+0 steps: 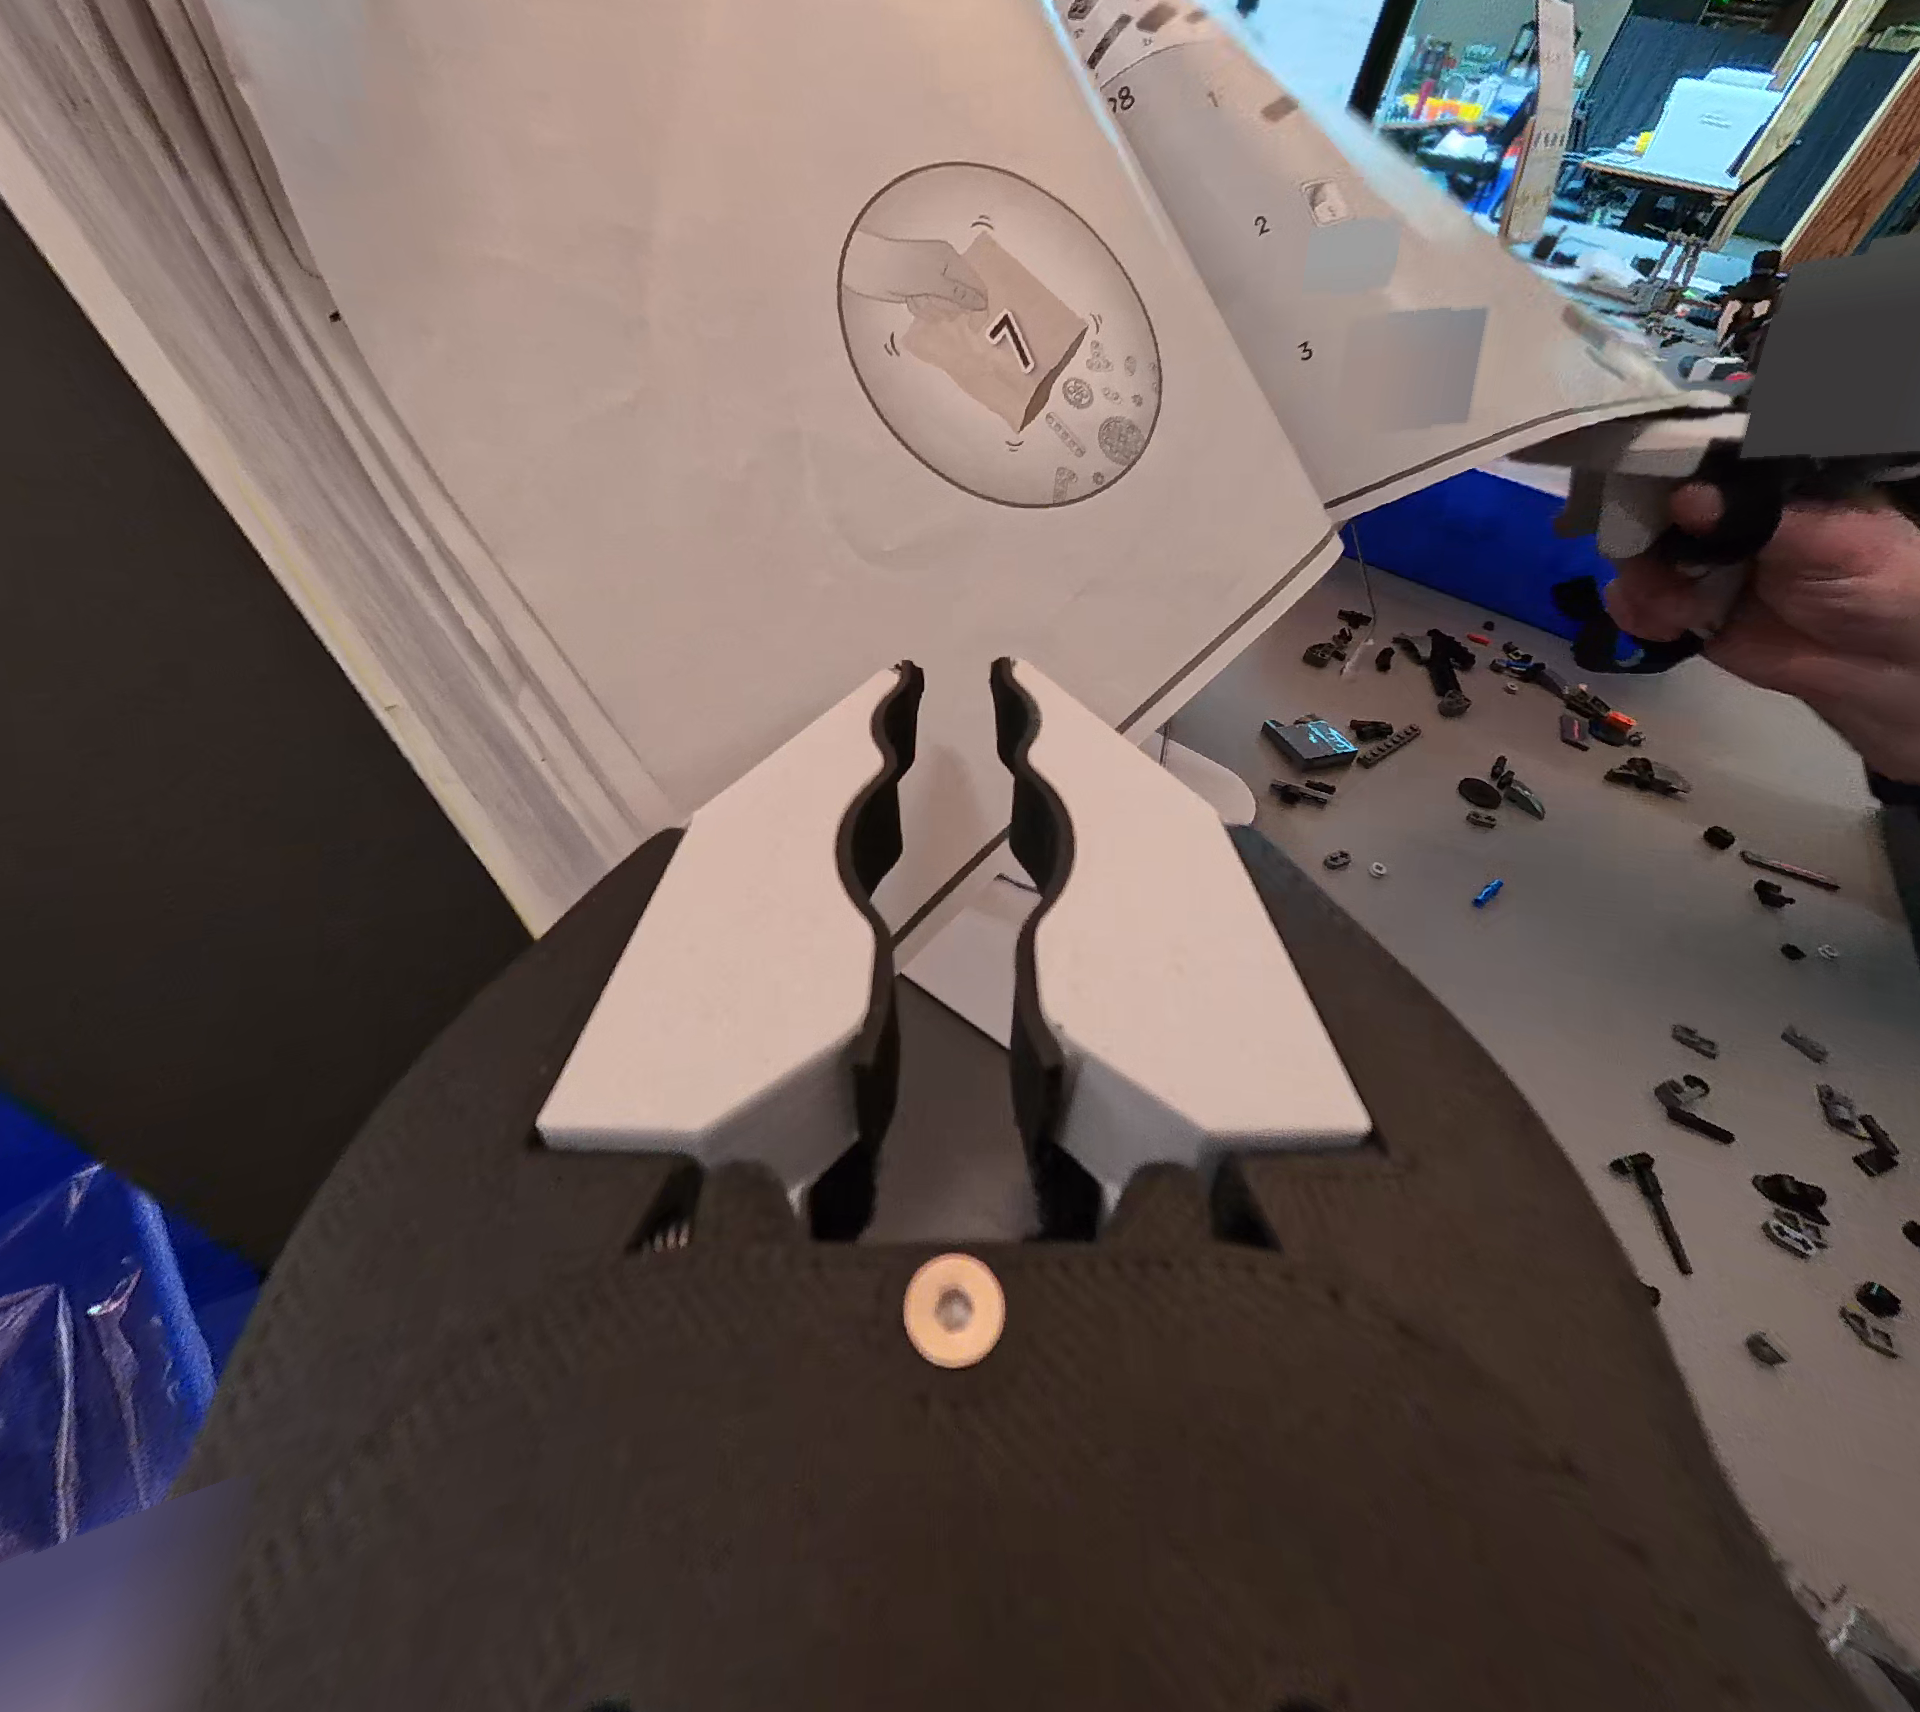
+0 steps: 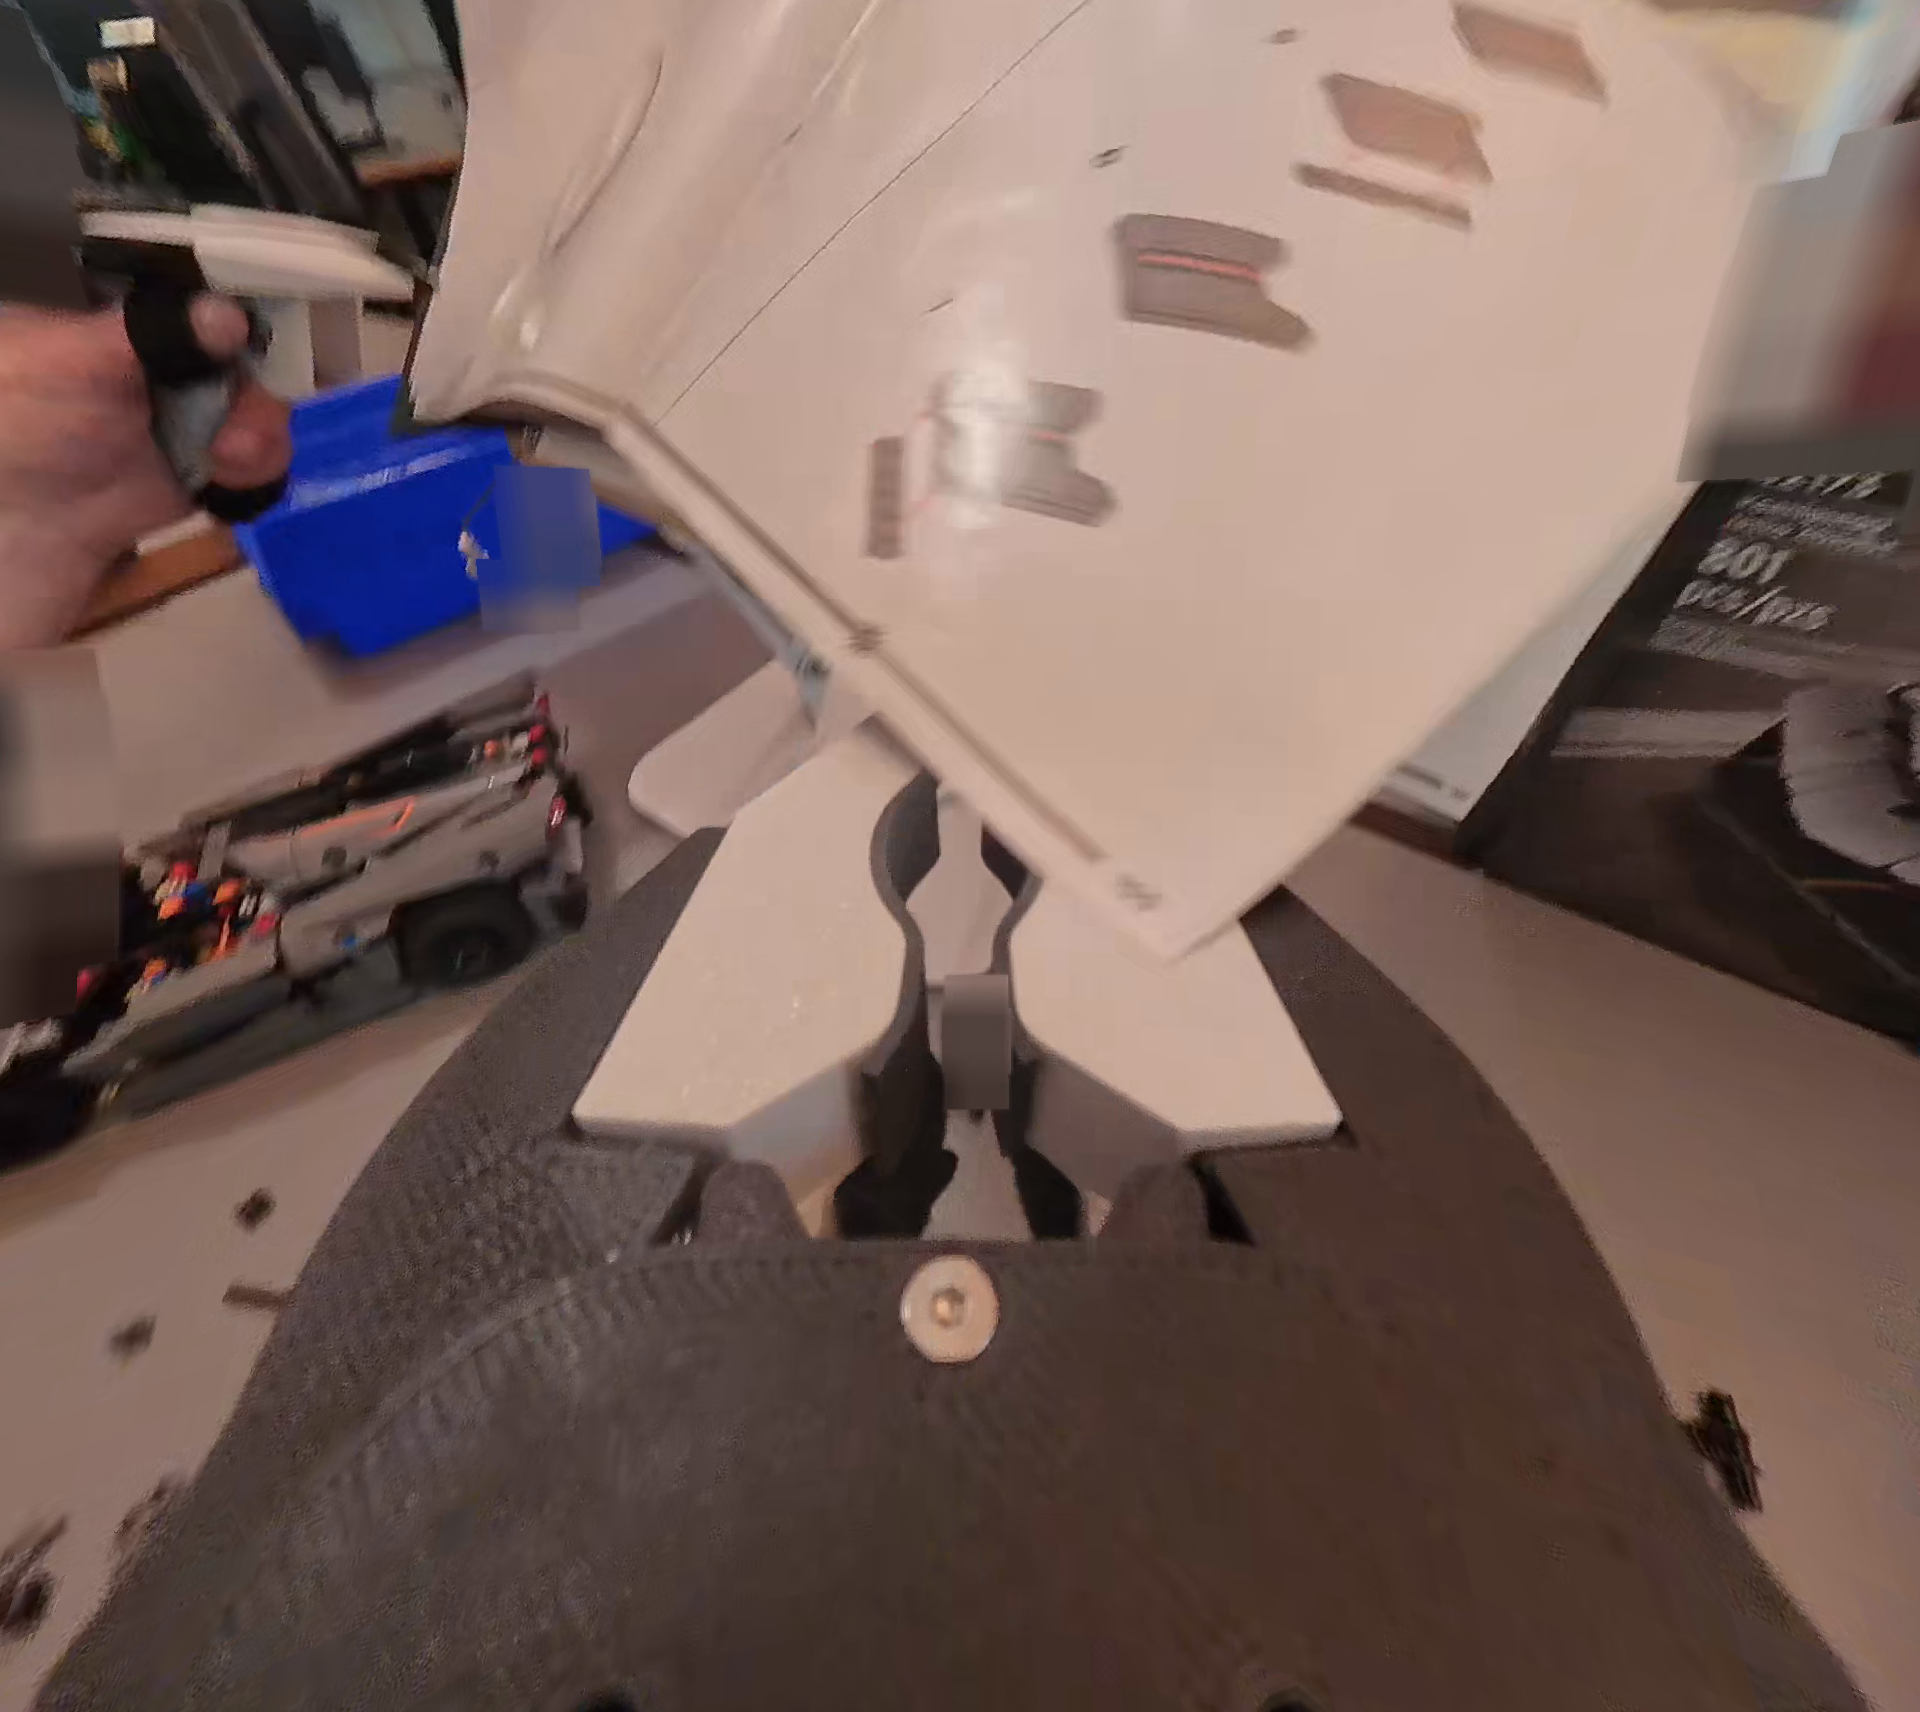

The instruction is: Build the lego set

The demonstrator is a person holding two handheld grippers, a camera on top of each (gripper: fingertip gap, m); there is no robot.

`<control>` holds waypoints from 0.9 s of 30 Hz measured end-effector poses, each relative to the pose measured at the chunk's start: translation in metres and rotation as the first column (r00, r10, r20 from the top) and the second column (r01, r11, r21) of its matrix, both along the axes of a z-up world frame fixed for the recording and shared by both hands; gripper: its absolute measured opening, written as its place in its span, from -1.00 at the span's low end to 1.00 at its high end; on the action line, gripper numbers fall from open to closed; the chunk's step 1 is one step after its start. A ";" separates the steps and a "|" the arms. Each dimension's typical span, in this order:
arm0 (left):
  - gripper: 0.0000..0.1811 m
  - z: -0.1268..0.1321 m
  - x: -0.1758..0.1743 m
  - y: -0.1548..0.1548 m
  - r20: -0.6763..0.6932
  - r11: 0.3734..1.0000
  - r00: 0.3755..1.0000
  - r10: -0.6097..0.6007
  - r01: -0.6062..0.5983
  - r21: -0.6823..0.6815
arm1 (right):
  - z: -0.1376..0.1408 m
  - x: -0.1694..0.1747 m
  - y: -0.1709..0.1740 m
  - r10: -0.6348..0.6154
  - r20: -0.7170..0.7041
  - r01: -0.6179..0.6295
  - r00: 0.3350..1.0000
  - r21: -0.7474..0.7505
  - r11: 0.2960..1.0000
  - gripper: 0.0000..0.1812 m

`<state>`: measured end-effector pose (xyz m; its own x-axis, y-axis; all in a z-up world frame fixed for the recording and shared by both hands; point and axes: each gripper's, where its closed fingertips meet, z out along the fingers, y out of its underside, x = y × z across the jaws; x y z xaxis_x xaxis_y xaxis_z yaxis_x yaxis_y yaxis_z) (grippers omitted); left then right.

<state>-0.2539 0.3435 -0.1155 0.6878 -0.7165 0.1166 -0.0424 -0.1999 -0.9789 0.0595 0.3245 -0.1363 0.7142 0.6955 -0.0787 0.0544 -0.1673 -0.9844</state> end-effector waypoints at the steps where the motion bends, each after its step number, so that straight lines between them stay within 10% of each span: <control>1: -0.87 0.000 0.001 -0.001 -0.005 1.000 1.000 -0.002 0.002 0.001 | -0.006 -0.001 -0.005 0.016 0.028 -0.016 0.999 -0.021 1.000 -1.00; 12: -0.87 0.015 0.026 -0.013 -0.080 0.997 0.996 -0.031 0.036 0.061 | -0.017 0.052 -0.034 -0.052 0.011 0.052 0.999 -0.009 0.999 -0.95; 19: -0.65 0.046 0.103 -0.028 -0.318 0.969 0.948 -0.028 0.104 0.224 | -0.010 0.053 -0.050 0.026 0.092 -0.034 0.995 0.085 0.996 -0.76; 22: -0.47 0.050 0.164 -0.031 -0.534 0.936 0.845 -0.026 0.207 0.284 | -0.010 0.055 -0.051 0.023 0.076 -0.032 0.997 0.116 0.993 -0.78; 27: -0.35 0.023 0.235 -0.021 -0.850 0.829 0.504 0.154 0.402 0.389 | -0.019 0.045 -0.059 0.065 0.095 -0.077 0.993 0.127 0.989 -0.79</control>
